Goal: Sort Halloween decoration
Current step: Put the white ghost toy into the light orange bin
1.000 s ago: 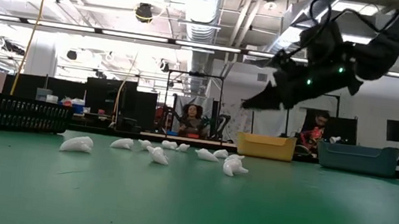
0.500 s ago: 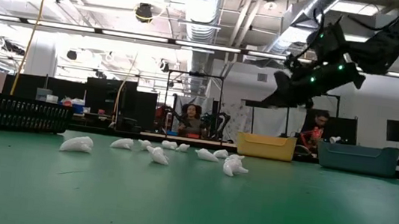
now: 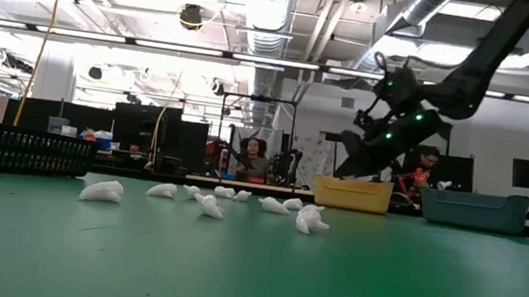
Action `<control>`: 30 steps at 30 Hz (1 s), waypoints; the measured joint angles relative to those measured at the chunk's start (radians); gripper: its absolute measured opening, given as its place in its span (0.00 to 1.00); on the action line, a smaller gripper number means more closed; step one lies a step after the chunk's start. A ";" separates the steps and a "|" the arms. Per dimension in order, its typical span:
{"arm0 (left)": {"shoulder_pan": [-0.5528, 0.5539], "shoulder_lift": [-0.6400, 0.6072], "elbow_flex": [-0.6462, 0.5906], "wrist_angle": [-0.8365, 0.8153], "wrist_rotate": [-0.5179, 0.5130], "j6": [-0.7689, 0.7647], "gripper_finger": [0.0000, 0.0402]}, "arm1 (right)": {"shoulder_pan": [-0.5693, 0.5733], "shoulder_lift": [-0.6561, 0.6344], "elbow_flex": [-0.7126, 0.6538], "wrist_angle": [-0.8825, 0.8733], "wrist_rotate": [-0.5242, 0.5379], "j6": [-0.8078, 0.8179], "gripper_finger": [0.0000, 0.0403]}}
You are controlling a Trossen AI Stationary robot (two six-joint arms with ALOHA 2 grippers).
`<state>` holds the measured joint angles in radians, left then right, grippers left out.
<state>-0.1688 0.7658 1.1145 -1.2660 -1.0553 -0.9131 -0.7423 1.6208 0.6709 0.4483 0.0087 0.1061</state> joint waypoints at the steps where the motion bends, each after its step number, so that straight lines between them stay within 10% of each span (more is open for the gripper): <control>1: 0.000 0.000 0.000 0.000 0.000 0.000 0.50 | -0.001 0.016 0.013 -0.013 -0.002 0.005 0.09; 19: 0.000 0.000 0.000 -0.001 0.001 0.007 0.50 | -0.013 0.048 0.075 -0.106 0.036 0.025 0.30; 30: 0.000 -0.001 0.000 -0.001 0.032 0.011 0.50 | 0.085 -0.185 0.074 -0.084 -0.158 -0.111 0.39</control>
<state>-0.1688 0.7651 1.1145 -1.2667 -1.0235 -0.9024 -0.6578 1.4357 0.7452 0.3638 -0.1498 -0.0052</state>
